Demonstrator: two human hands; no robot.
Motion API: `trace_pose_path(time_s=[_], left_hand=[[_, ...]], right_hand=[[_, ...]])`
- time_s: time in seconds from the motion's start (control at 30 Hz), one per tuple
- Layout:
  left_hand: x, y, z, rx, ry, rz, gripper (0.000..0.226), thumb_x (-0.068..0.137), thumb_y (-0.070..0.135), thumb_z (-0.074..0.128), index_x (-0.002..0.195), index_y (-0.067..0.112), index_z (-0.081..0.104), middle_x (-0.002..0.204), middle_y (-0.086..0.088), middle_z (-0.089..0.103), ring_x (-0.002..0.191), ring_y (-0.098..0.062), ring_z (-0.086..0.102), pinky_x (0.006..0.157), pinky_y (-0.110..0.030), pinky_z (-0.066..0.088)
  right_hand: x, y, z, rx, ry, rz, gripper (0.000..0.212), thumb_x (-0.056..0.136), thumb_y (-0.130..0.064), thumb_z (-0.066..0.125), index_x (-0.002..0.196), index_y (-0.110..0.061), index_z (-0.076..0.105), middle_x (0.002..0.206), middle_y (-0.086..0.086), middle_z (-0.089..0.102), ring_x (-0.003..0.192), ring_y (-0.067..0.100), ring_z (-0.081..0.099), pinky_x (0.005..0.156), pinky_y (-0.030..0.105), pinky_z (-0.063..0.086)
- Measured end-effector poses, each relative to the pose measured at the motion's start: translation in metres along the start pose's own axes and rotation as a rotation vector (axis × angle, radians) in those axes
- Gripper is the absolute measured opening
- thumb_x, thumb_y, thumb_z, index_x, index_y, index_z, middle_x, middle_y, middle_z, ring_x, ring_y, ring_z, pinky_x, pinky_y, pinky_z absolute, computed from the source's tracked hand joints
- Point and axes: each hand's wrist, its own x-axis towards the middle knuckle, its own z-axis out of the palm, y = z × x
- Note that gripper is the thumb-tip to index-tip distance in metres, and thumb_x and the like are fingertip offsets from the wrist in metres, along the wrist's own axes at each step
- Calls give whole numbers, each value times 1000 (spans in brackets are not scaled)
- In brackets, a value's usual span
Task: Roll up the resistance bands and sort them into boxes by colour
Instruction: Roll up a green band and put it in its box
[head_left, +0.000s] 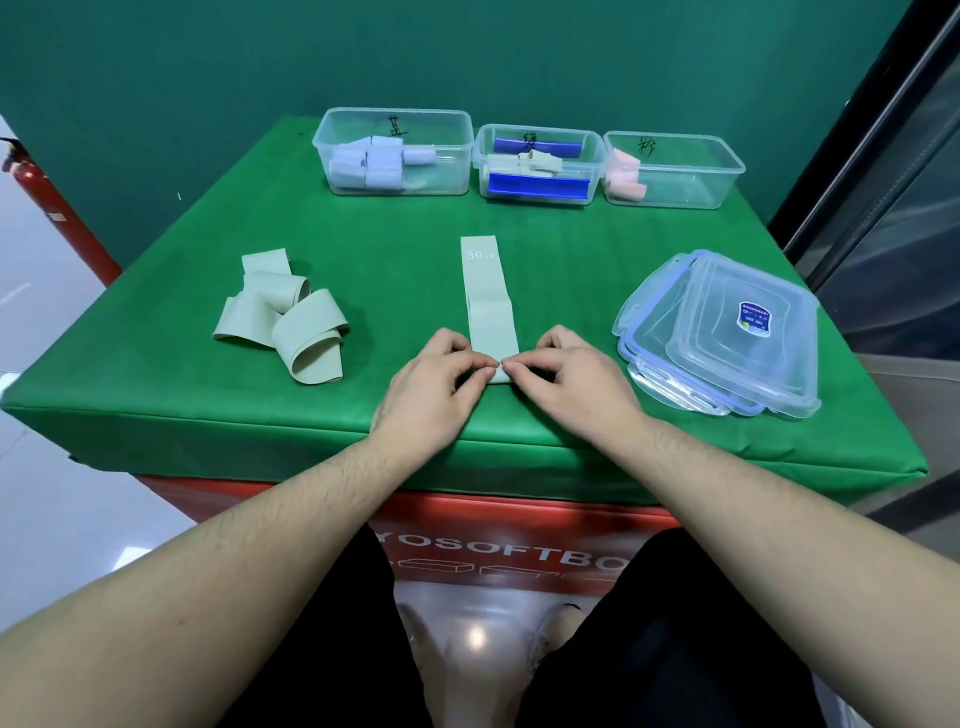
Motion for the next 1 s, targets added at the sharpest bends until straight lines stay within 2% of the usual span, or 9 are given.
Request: trace_pose_path(time_s=[0.13, 0.2, 0.3, 0.4, 0.5, 0.57, 0.73, 0.87, 1.0], left_hand=[[1, 0, 2, 24, 14, -7, 23, 96, 41, 57, 109, 31, 73, 100, 17, 51, 86, -10, 55, 75, -26, 41], [2, 0, 2, 24, 14, -19, 23, 97, 41, 56, 109, 31, 73, 102, 16, 53, 88, -11, 56, 76, -27, 42], [3, 0, 2, 15, 22, -15, 22, 96, 40, 57, 109, 32, 72, 100, 19, 52, 85, -6, 53, 75, -25, 39], [2, -3, 1, -22, 33, 23, 20, 91, 41, 65, 108, 32, 71, 101, 20, 52, 70, 1, 48, 70, -24, 38], [2, -7, -1, -1, 15, 52, 21, 88, 35, 71, 107, 28, 73, 107, 16, 55, 67, 8, 47, 67, -22, 34], [4, -7, -1, 31, 0, 77, 21, 90, 31, 69, 109, 25, 73, 109, 12, 57, 70, 0, 46, 68, -21, 34], [13, -5, -9, 147, -82, 183, 25, 97, 31, 60, 112, 17, 72, 111, 5, 60, 93, -17, 61, 77, -28, 46], [24, -8, -16, 123, -147, 229, 24, 96, 31, 61, 110, 15, 73, 106, 2, 64, 93, -16, 62, 82, -22, 43], [31, -10, -17, 66, -137, 196, 18, 93, 27, 65, 109, 19, 72, 102, 1, 68, 93, -15, 61, 77, -19, 37]], right_hand=[[-3, -2, -3, -32, 29, -100, 23, 94, -47, 59, 113, -40, 69, 103, -16, 53, 76, 3, 48, 69, 25, 38], [-4, 1, -5, -47, 30, -203, 21, 93, -40, 63, 112, -33, 69, 106, -14, 56, 83, 5, 53, 72, 29, 46], [-2, 8, -3, -19, -1, -260, 19, 92, -31, 67, 109, -24, 71, 101, -9, 61, 90, 9, 57, 79, 30, 49], [2, 12, 0, -16, 13, -283, 19, 92, -29, 67, 108, -20, 72, 93, -5, 62, 89, 14, 56, 82, 32, 47], [3, 12, 2, 0, 7, -283, 20, 93, -28, 66, 109, -18, 72, 95, -2, 60, 90, 18, 54, 83, 31, 44], [4, 12, 1, 1, 2, -288, 22, 94, -28, 65, 111, -17, 72, 98, -1, 58, 92, 17, 52, 85, 28, 42], [11, 13, 2, -66, 36, -343, 25, 92, -31, 67, 111, -17, 74, 102, 0, 59, 92, 14, 45, 86, 21, 34], [17, 13, 2, -6, 26, -374, 21, 93, -25, 65, 112, -17, 72, 99, -2, 64, 90, 15, 52, 87, 25, 41], [19, 14, 3, 68, 40, -327, 12, 92, -23, 66, 103, -19, 69, 93, -7, 64, 87, 15, 52, 83, 30, 43]])
